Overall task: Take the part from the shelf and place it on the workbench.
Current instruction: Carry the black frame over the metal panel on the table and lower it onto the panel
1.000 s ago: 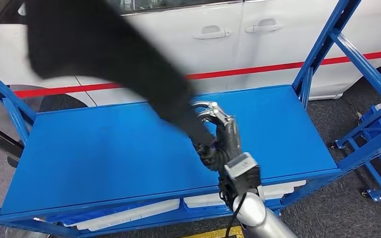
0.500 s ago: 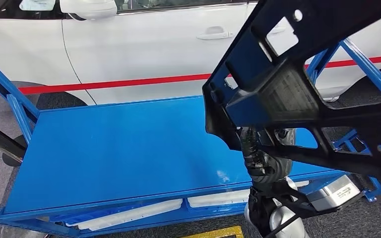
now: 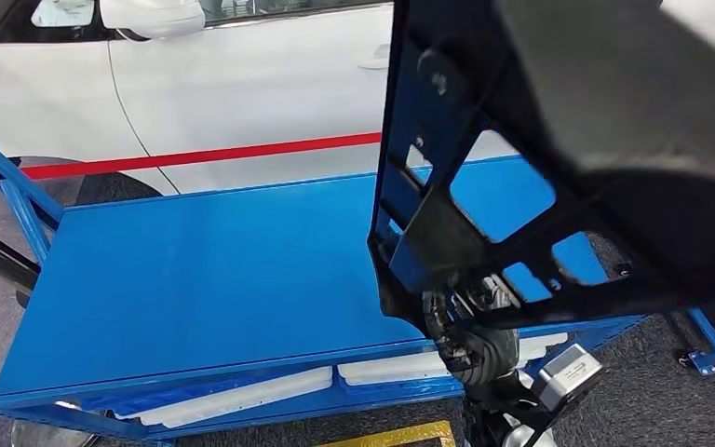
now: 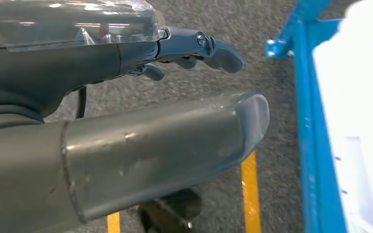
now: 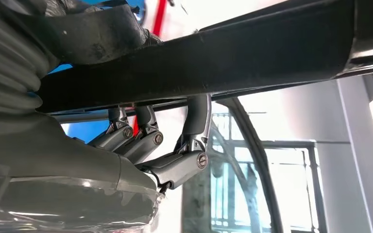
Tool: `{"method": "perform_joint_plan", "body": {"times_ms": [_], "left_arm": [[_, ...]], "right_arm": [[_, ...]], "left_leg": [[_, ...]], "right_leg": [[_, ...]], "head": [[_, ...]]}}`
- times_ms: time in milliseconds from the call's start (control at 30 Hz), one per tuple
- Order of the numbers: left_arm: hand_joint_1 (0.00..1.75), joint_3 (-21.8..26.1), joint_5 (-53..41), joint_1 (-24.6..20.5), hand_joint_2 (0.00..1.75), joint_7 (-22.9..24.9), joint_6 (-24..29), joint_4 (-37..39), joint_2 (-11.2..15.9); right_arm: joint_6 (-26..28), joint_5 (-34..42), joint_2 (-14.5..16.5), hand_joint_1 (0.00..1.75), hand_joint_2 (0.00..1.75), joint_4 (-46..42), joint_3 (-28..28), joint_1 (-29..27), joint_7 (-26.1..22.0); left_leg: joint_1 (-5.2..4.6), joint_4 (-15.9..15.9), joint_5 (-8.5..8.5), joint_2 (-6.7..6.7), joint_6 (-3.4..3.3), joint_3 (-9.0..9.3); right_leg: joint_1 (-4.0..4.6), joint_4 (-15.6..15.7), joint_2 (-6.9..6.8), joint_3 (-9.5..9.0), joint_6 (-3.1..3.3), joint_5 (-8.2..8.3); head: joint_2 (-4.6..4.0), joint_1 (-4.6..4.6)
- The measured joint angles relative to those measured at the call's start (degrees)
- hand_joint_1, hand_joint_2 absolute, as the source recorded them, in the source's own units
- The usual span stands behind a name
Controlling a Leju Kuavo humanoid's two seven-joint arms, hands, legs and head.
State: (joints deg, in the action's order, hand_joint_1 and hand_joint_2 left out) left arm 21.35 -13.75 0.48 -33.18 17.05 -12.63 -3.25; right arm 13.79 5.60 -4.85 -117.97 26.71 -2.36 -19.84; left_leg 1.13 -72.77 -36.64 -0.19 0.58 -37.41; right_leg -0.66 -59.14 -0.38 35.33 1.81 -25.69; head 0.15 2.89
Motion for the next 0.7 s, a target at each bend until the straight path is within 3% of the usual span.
{"method": "perform_joint_plan", "body": {"times_ms": [33, 67, 167, 233, 333, 367, 400, 467, 500, 533, 567, 600, 633, 700], "left_arm": [[0.00, 0.03, -0.31, 0.04, 0.00, 0.36, 0.51, 0.00, -0.03], [0.00, 0.03, -0.65, 0.09, 0.00, 0.76, 0.98, 0.00, -0.07], [0.00, 0.05, -1.65, 0.02, 0.00, 2.04, 2.03, -0.04, -0.16], [0.00, 0.11, -2.31, -0.08, 0.00, 2.87, 2.53, -0.09, -0.22], [0.00, 0.33, -3.08, 0.09, 0.00, 3.81, 2.97, -0.11, -0.40], [0.00, 0.42, -3.35, 0.16, 0.00, 4.00, 3.04, -0.14, -0.51], [0.00, 0.52, -3.60, 0.20, 0.00, 4.15, 3.10, -0.16, -0.61], [0.00, 0.80, -4.12, 0.21, 0.00, 4.40, 3.08, -0.21, -0.70], [0.00, 0.99, -4.29, 0.22, 0.00, 4.54, 3.06, -0.22, -0.70], [0.00, 1.18, -4.48, 0.23, 0.00, 4.70, 3.06, -0.22, -0.71], [0.00, 1.31, -4.63, 0.25, 0.00, 4.90, 3.08, -0.21, -0.71], [0.00, 1.41, -4.80, 0.26, 0.00, 5.07, 3.11, -0.21, -0.72], [0.00, 1.46, -5.02, 0.26, 0.00, 5.21, 3.15, -0.21, -0.73], [0.00, 1.52, -5.45, 0.28, 0.00, 5.36, 3.20, -0.23, -0.74]], "right_arm": [[-0.35, -0.48, 0.00, 1.75, 1.75, 0.24, 0.00, -0.80, -0.41], [-0.74, -0.91, 0.00, 1.75, 1.75, 0.46, 0.00, -1.50, -0.74], [-2.48, -1.77, 0.05, 1.75, 1.75, 0.94, 0.02, -2.91, -1.31], [-4.04, -1.90, 0.14, 1.75, 1.75, 1.26, 0.09, -3.56, -1.51], [-5.96, -2.22, 0.23, 1.75, 1.75, 1.90, 0.22, -4.77, -2.34], [-6.30, -2.51, 0.23, 1.75, 1.75, 2.09, 0.22, -5.27, -2.87], [-6.47, -2.77, 0.19, 1.75, 1.75, 2.29, 0.22, -5.83, -3.51], [-6.44, -3.05, 0.01, 1.75, 1.75, 2.85, 0.22, -7.12, -5.23], [-6.34, -3.00, -0.15, 1.75, 1.75, 3.19, 0.22, -7.78, -6.06], [-6.23, -2.92, -0.33, 1.75, 1.75, 3.53, 0.22, -8.43, -6.76], [-6.08, -2.84, -0.51, 1.75, 1.75, 3.83, 0.22, -9.00, -7.22], [-5.85, -2.79, -0.68, 1.75, 1.75, 4.06, 0.22, -9.47, -7.50], [-5.54, -2.82, -0.83, 1.75, 1.75, 4.21, 0.22, -9.88, -7.67], [-4.54, -3.11, -1.00, 1.75, 1.75, 4.34, 0.22, -10.51, -7.85]], "left_leg": [[-0.02, -1.10, -0.28, 0.00, -0.10, 0.08], [-0.07, 0.07, 0.45, 0.00, -0.34, 1.29], [-0.65, 12.25, 4.49, 0.07, -1.69, 8.86], [-1.13, 16.07, 5.41, 0.15, -2.11, 10.74], [-1.18, 16.77, 7.05, 0.28, -2.56, 10.30], [-1.04, 17.12, 7.79, 0.43, -2.92, 9.97], [-0.86, 17.41, 8.53, 0.59, -3.20, 9.45], [-0.87, 17.34, 9.61, 0.78, -3.58, 8.07], [-0.87, 17.18, 10.10, 0.81, -3.51, 7.31], [-0.85, 16.94, 10.55, 0.82, -3.39, 6.52], [-0.80, 16.61, 10.92, 0.84, -3.23, 5.68], [-0.72, 16.16, 11.21, 0.84, -3.02, 4.86], [-0.64, 15.59, 11.42, 0.84, -2.79, 4.10], [-0.68, 14.52, 11.73, 0.79, -2.23, 2.97]], "right_leg": [[0.20, -0.05, -0.04, 0.37, 0.09, 0.27], [0.39, -0.10, -0.03, 0.71, 0.13, 0.55], [0.78, -0.16, 0.05, 1.35, -0.11, 1.45], [0.70, -0.12, -0.02, 1.53, -0.75, 2.10], [0.50, 0.00, -0.04, 1.67, -1.92, 2.53], [0.45, -0.80, 0.07, 2.00, -2.25, 1.27], [0.37, -2.71, 0.19, 2.64, -2.57, -0.99], [0.04, -9.32, 0.31, 4.37, -3.11, -6.75], [-0.10, -12.62, 0.31, 4.94, -3.36, -8.47], [-0.23, -14.57, 0.31, 4.78, -3.59, -8.79], [-0.37, -14.63, 0.30, 3.71, -3.76, -7.97], [-0.53, -12.57, 0.29, 1.56, -3.88, -6.48], [-0.69, -8.83, 0.28, -1.36, -3.93, -5.38], [-0.56, -1.84, 0.35, -6.08, -3.50, -5.07]], "head": [[0.00, 0.00], [0.00, 0.00], [0.00, 0.02], [0.00, 0.02], [0.00, 0.03], [0.00, 0.04], [0.00, 0.04], [0.00, 0.04], [0.00, 0.04], [0.00, 0.04], [0.00, 0.04], [0.00, 0.04], [0.00, 0.04], [0.00, 0.02]]}}
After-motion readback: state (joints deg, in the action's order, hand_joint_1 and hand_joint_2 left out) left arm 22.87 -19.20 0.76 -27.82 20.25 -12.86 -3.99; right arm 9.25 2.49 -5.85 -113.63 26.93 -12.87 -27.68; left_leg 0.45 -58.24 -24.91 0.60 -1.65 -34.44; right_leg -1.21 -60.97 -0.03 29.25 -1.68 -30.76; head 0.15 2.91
